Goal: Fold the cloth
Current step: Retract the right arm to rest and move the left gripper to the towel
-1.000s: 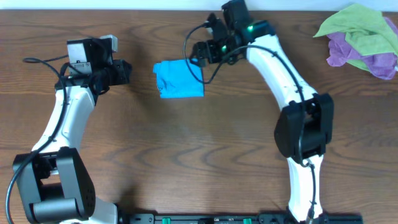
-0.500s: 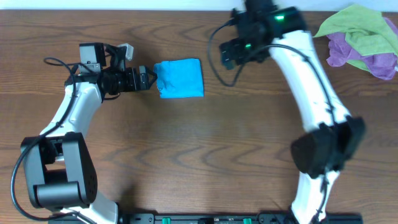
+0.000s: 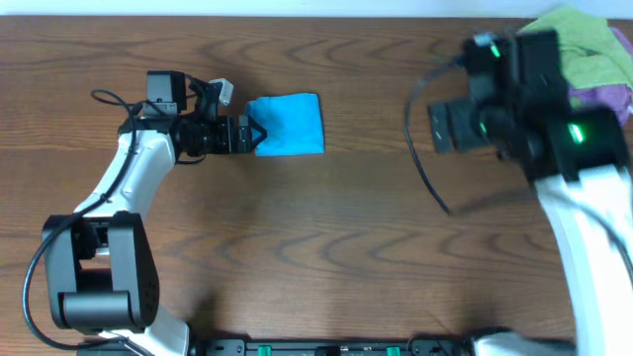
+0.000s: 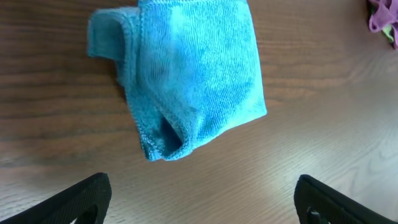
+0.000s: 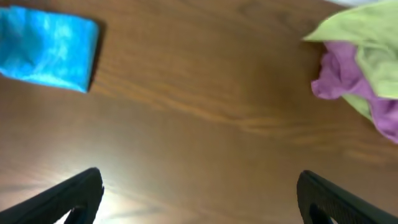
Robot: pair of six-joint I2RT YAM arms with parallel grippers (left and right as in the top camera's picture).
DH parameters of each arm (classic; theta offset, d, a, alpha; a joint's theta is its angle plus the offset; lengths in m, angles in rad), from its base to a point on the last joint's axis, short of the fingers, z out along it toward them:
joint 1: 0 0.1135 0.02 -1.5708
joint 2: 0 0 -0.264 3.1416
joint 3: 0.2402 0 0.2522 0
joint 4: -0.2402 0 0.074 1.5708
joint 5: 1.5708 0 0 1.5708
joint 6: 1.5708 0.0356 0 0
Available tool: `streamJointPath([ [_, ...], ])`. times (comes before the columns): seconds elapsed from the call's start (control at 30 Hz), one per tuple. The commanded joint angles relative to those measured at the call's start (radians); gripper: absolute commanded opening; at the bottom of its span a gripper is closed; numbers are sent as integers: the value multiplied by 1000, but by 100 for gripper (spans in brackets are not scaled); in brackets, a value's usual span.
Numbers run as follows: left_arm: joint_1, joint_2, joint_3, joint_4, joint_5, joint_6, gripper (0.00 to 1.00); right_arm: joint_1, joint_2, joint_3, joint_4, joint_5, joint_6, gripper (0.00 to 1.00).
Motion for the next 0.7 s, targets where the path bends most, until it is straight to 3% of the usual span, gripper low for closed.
streamJointPath([
  [0.0,20,-30,8,-32,-6,14,96,-10,-177,-166,24,25,-26,99],
  [0.23,81,-79,7,-97,-5,92,95,-14,-554,-490,36,34,-22,99],
  [0.3,82,-81,7,-102,-11,106,95,-16,-618,-566,46,32,40,99],
  [0.43,82,-80,-18,-91,-56,134,95,-16,-665,-666,103,31,102,99],
  [0.67,82,-80,-112,12,-64,136,95,-16,-643,-687,140,31,119,99],
])
